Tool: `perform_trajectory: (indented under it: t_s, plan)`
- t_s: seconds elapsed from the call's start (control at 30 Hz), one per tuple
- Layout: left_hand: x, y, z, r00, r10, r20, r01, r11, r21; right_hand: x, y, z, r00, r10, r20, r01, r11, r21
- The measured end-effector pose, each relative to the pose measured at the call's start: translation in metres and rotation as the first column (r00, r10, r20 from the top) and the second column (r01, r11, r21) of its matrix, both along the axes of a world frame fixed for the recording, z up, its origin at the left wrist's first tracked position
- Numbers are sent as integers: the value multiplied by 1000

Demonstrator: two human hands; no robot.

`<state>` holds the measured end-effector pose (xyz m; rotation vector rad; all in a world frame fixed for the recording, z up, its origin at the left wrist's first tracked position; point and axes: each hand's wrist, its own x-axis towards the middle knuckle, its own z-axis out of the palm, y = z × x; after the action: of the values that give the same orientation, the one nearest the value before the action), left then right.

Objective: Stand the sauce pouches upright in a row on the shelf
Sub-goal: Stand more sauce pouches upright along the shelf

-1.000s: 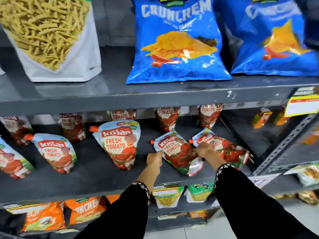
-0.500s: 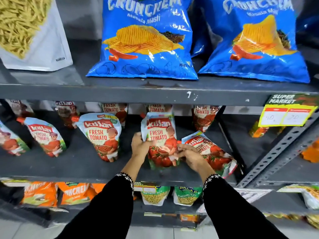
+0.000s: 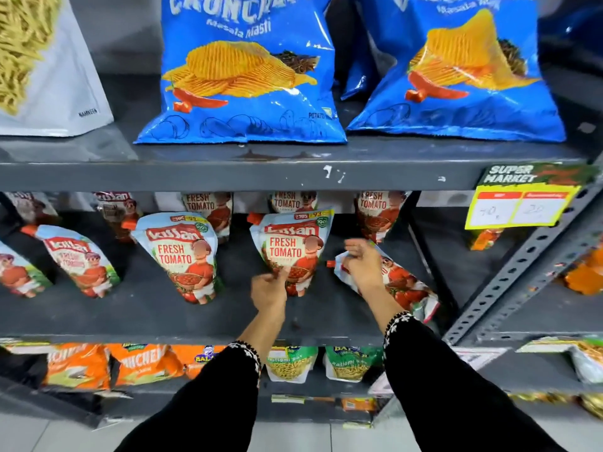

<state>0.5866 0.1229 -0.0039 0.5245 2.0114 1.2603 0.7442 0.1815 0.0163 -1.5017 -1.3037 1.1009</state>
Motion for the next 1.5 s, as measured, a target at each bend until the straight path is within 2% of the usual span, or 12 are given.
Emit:
perform_trajectory:
  t_s: [0.1,0.17,0.2,0.27,0.33,0.47,0.53,0.67,0.83,0.93,1.17,1.5]
  plan:
    - [38,6,-9,938,-137,317,146,989,-5,42,9,13,916,-128,380,116,992,54]
    - [62,9,-5,841,-253,478,282,959,12,71,11,16,756,-17,655,111,988,-103]
    - [75,12,-3,798,-294,527,340,940,11,84,10,16,723,72,687,121,966,-229]
    - [96,14,-1,747,-312,588,379,925,9,97,2,19,741,205,640,105,906,-411]
    - [115,15,0,716,-308,627,384,923,14,101,-4,21,763,212,611,98,896,-434]
    - [128,18,-7,727,-262,634,337,942,3,106,-15,19,948,40,316,103,901,-421]
    - [131,18,-11,777,-249,578,318,948,-20,110,-23,20,976,-119,182,187,884,-428]
    - [137,17,1,893,-410,187,402,912,77,118,-29,15,939,-345,19,326,868,-375]
    - [131,24,36,856,-498,-139,517,828,219,110,-34,5,814,-453,-363,394,891,-227]
    - [129,23,33,839,-523,-150,544,809,222,104,-36,2,804,-463,-373,410,886,-216]
    - [148,14,24,756,-503,418,494,858,140,109,-35,-23,942,-247,-228,176,941,-289]
    - [146,24,32,741,-546,391,518,835,184,107,-29,-27,974,-227,0,221,951,-218]
